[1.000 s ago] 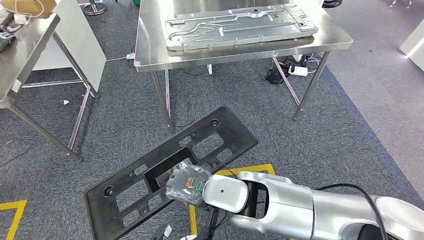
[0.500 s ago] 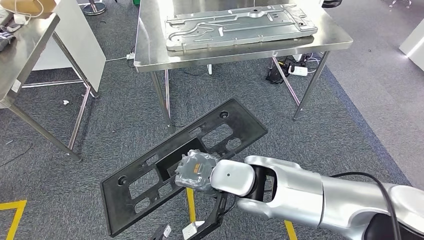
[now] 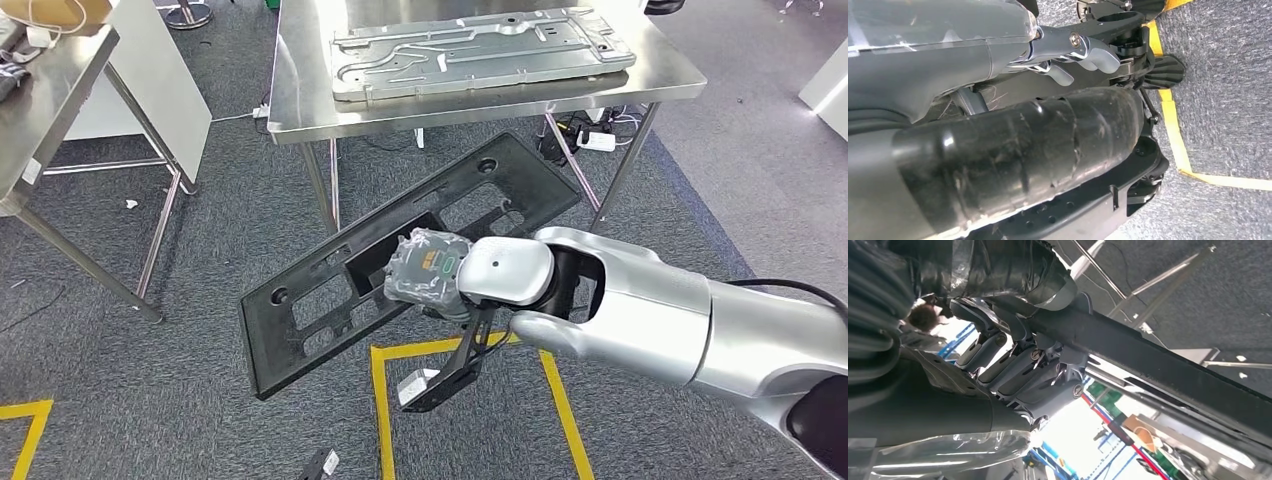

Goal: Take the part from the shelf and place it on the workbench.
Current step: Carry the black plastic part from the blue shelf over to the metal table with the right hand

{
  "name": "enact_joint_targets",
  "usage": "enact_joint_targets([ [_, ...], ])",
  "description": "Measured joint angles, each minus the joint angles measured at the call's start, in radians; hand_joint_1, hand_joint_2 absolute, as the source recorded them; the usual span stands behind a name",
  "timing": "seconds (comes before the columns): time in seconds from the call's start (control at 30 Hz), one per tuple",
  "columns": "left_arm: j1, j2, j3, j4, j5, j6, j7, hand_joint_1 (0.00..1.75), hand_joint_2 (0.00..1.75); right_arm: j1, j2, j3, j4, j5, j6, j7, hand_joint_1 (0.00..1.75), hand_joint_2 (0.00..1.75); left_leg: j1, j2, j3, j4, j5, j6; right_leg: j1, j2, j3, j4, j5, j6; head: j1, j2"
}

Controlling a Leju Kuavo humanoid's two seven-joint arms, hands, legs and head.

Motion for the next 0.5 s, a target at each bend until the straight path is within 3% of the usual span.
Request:
enact_joint_targets([
  [0.5, 0.021, 0.002, 0.076, 0.0, 0.0, -0.004, -0.023, 0.0, 0.0, -0.156, -0.038, 0.006, 0.003, -0.071, 0.061, -0.012, 1.75, 1.75, -0.001, 0.0, 0.0, 0.0, 0.0, 0.0, 0.0, 0.0, -0.001, 0.0, 0.0, 0.0, 0.0, 0.0],
])
